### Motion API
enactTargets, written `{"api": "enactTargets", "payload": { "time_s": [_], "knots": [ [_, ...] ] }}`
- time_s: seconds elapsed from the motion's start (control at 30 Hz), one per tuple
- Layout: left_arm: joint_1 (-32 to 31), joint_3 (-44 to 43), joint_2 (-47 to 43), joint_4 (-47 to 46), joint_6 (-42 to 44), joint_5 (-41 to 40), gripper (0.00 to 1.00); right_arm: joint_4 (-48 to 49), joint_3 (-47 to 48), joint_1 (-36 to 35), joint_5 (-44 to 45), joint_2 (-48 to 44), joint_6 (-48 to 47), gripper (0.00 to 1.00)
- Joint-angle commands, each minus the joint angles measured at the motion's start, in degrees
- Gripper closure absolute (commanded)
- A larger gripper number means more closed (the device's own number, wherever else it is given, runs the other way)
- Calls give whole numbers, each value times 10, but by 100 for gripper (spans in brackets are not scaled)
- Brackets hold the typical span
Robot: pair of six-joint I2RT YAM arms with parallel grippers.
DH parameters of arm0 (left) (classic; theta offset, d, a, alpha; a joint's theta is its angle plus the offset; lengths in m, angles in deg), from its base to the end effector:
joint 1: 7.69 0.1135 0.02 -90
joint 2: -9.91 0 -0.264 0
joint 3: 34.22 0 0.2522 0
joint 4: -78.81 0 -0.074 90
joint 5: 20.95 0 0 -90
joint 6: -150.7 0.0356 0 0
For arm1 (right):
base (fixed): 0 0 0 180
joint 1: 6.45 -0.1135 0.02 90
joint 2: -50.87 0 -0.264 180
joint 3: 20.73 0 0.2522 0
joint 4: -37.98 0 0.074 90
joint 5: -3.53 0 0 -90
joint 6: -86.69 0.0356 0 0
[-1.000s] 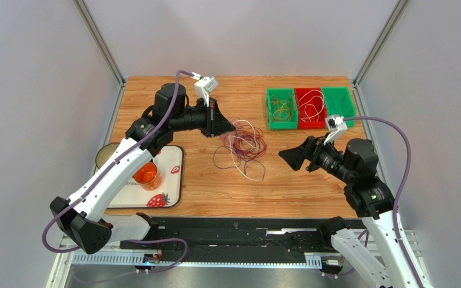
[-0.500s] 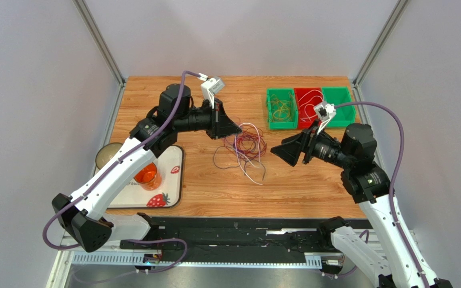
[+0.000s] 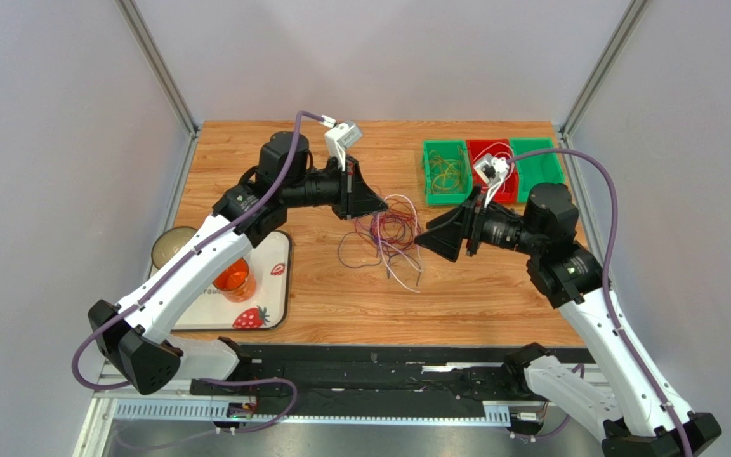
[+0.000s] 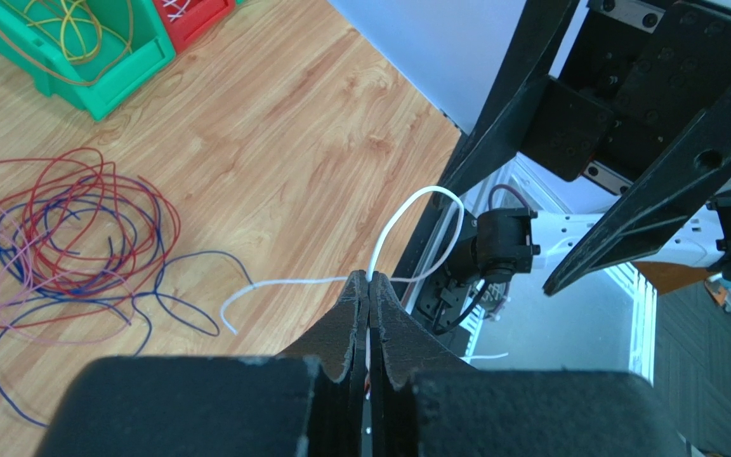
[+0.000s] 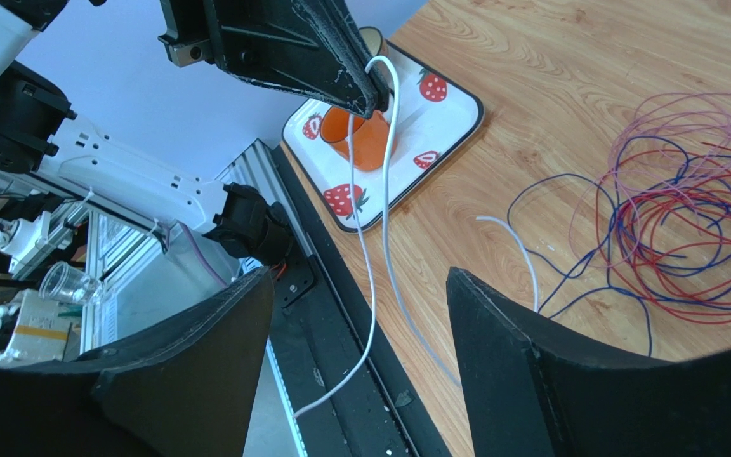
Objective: Untangle the cables
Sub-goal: Place the cable in the bin.
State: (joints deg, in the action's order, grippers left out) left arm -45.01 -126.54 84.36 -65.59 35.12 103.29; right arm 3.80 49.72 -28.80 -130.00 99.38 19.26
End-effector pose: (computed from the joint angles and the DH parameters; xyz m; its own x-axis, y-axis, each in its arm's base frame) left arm 0.2167 -0.1904 0.4137 -0.6189 0.0230 -0.7852 0.7319 0.3796 -0.5658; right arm 0.1540 0.0898 0.3843 -0.5258 0.0847 -0.8464 -0.7542 0.4138 0.5099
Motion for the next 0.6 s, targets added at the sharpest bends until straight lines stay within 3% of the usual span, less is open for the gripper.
{"api": "enactTargets", "payload": {
  "time_s": [0.0,0.13,0.23,0.43,0.47,0.5,0.57],
  "knots": [
    [-6,-29,5,-26,-2,10,100,24,28,-25,17,15,-16,31],
    [-7,-29,8,-28,-2,11,100,22,28,-43,37,26,-26,36],
    [-9,-30,8,-28,-3,10,100,23,29,-52,56,31,-29,46],
    [-10,-30,9,-29,-1,12,100,23,31,-67,88,38,-34,73],
    [-10,-29,6,-29,-1,12,100,21,32,-67,91,38,-34,89],
    [-11,-28,7,-29,-1,12,100,20,33,-69,98,39,-32,97],
    [-10,-27,5,-30,-1,12,100,17,34,-71,106,39,-32,100]
  ]
}}
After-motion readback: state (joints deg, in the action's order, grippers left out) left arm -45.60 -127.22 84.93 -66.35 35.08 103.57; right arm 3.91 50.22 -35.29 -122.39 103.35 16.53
